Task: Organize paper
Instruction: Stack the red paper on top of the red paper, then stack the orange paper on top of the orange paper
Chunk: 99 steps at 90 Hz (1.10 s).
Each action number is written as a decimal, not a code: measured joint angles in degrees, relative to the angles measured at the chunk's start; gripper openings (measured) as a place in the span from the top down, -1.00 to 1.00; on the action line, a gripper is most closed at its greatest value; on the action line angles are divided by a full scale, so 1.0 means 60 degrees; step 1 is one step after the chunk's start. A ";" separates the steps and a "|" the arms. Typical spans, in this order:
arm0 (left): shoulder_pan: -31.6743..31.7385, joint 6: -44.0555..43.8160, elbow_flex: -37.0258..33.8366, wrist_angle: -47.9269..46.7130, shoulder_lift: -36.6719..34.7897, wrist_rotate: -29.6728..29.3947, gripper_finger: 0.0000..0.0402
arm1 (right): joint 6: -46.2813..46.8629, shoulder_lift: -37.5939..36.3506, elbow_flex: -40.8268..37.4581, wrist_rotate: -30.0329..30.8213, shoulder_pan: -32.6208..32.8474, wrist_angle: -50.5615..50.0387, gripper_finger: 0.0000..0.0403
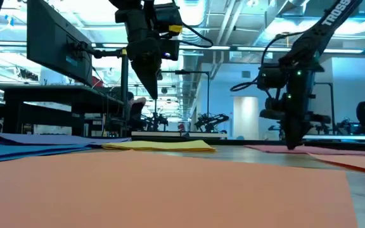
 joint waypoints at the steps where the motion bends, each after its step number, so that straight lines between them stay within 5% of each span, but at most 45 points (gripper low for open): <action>1: 0.0000 0.0000 0.0000 0.0001 0.0000 0.0000 1.00 | 0.0000 -0.0023 -0.0006 0.0000 -0.0001 -0.0016 1.00; 42: -0.0003 0.0000 0.0163 -0.0240 0.0000 0.0000 1.00 | 0.0011 -0.2097 0.1226 -0.0625 0.0326 -0.2877 0.99; 62: -0.0018 -0.0470 0.0938 -0.0476 -0.0005 0.0000 1.00 | 0.0485 -0.3646 0.2602 -0.1355 0.1375 -0.4169 0.67; 74: -0.0018 -0.1288 0.1129 -0.0376 -0.0011 0.0509 1.00 | 0.1436 -0.4546 0.3265 -0.1599 0.2732 -0.4508 0.38; 88: -0.0326 -0.2151 0.1140 -0.0315 -0.0011 0.2886 1.00 | 0.3279 -0.5426 0.3321 -0.1349 0.5186 -0.4482 0.10; 99: -0.1466 -0.3001 0.1140 -0.0303 -0.0195 0.2544 1.00 | 0.4653 -0.5543 0.3321 0.0033 0.7766 -0.4472 0.00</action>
